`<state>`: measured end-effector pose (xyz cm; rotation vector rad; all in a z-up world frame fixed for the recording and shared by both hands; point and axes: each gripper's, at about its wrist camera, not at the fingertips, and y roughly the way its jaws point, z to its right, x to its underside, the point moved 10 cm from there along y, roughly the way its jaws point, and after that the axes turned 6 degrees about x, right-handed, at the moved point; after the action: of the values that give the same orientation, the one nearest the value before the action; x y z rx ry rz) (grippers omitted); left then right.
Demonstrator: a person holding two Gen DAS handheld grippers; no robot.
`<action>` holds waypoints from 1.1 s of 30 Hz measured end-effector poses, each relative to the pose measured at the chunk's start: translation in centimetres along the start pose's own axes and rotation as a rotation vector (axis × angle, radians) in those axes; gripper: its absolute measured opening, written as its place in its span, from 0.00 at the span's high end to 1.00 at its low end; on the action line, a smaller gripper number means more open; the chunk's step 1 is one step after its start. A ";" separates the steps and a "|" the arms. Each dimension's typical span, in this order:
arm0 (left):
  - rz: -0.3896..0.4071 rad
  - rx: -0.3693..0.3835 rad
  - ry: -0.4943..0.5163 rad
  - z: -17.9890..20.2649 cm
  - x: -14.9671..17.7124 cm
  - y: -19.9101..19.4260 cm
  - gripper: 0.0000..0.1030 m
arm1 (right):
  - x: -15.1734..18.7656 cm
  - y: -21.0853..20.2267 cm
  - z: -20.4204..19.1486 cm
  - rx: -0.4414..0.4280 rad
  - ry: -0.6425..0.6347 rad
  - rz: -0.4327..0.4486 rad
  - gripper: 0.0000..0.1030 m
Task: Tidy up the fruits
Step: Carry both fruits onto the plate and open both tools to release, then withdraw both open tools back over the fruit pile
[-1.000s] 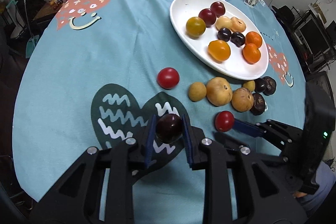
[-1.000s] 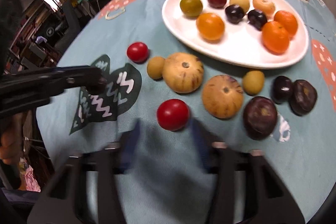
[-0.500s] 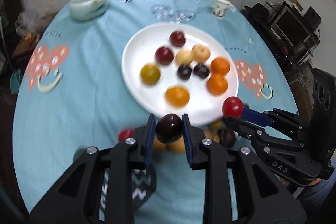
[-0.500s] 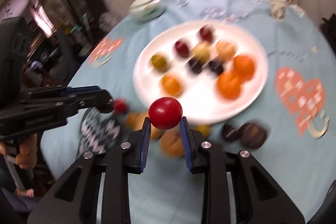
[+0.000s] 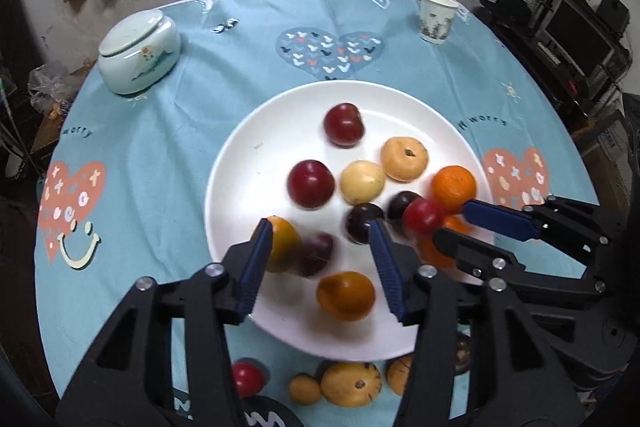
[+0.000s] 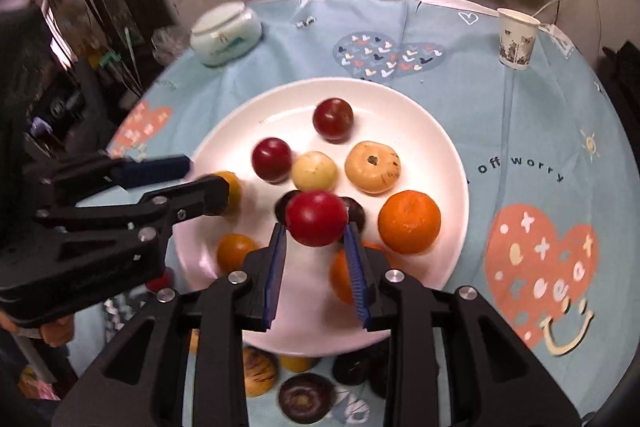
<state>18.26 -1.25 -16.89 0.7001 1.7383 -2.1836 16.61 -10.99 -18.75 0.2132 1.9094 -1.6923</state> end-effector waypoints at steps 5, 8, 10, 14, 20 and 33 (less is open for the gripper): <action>0.018 -0.001 -0.054 -2.1 0.2 -0.9 0.48 | 0.3 -0.6 0.8 -0.004 0.032 0.037 0.34; 0.058 -0.012 -0.072 -3.3 1.1 -2.8 0.40 | 1.3 -2.0 1.0 -0.037 0.056 0.054 0.34; 0.086 -0.045 -0.069 -4.4 2.3 -4.3 0.31 | 2.9 -3.2 0.8 -0.061 0.055 0.059 0.34; 0.083 -0.071 -0.022 -5.5 6.5 -6.3 0.28 | 8.0 -4.8 -0.3 -0.099 0.052 0.024 0.34; -0.031 -0.040 -0.004 -4.8 15.3 -6.8 0.28 | 15.7 -4.8 -2.5 -0.118 0.061 -0.092 0.34; -0.055 -0.006 0.038 -1.6 19.2 -7.9 0.23 | 18.4 -6.2 -5.3 -0.129 0.022 -0.117 0.34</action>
<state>-1.57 4.00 -20.57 0.7045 1.8021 -2.2141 -3.17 -11.66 -22.63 0.0714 2.0747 -1.6394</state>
